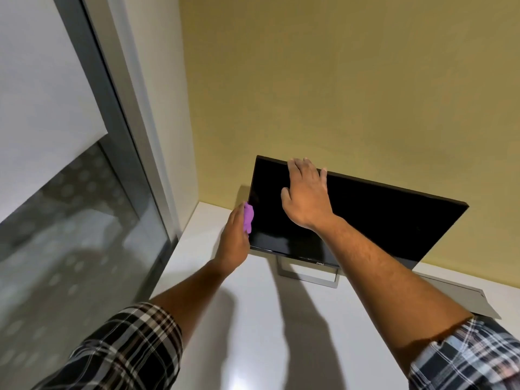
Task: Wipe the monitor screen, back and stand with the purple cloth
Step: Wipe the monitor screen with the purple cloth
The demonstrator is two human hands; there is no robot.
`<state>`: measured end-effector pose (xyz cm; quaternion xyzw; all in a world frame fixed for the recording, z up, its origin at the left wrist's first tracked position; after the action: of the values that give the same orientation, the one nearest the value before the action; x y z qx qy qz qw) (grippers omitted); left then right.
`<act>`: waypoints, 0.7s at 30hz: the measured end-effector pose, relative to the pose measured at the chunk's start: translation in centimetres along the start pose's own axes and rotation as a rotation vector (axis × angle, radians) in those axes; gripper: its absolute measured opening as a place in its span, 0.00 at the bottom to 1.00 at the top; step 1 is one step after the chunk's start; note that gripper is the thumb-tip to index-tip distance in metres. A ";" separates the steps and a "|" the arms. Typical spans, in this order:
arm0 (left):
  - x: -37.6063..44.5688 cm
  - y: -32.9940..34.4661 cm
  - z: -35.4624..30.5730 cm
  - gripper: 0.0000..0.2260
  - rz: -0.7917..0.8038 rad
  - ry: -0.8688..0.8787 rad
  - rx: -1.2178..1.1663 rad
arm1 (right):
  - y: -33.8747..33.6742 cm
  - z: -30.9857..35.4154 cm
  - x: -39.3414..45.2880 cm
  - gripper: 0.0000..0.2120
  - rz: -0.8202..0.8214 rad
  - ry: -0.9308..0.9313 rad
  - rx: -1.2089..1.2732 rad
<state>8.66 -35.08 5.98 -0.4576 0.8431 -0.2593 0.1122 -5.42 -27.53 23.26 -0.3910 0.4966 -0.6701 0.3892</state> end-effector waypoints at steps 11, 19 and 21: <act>-4.3 -1.1 6.5 0.07 0.225 -0.438 -0.107 | -0.1 -0.2 -0.7 0.35 0.031 -0.031 0.006; -0.3 0.0 -0.3 0.33 -0.036 -0.186 -0.217 | -0.1 -0.1 -0.7 0.36 0.022 -0.029 0.018; -1.0 1.4 1.2 0.33 -0.001 -0.185 -0.125 | 0.0 -0.2 -0.6 0.36 0.026 -0.031 0.017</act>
<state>8.72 -34.04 4.23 -0.4859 0.8435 -0.1628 0.1606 -5.33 -26.92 23.16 -0.3913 0.4898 -0.6631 0.4090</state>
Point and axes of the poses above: each hand's wrist, its own x-axis towards the middle knuckle, its own y-axis out of the palm, z = x × y, the point moved 5 cm from there along x, towards the middle knuckle, and after that the axes turned 3 degrees about -y, right-handed, at the moved point
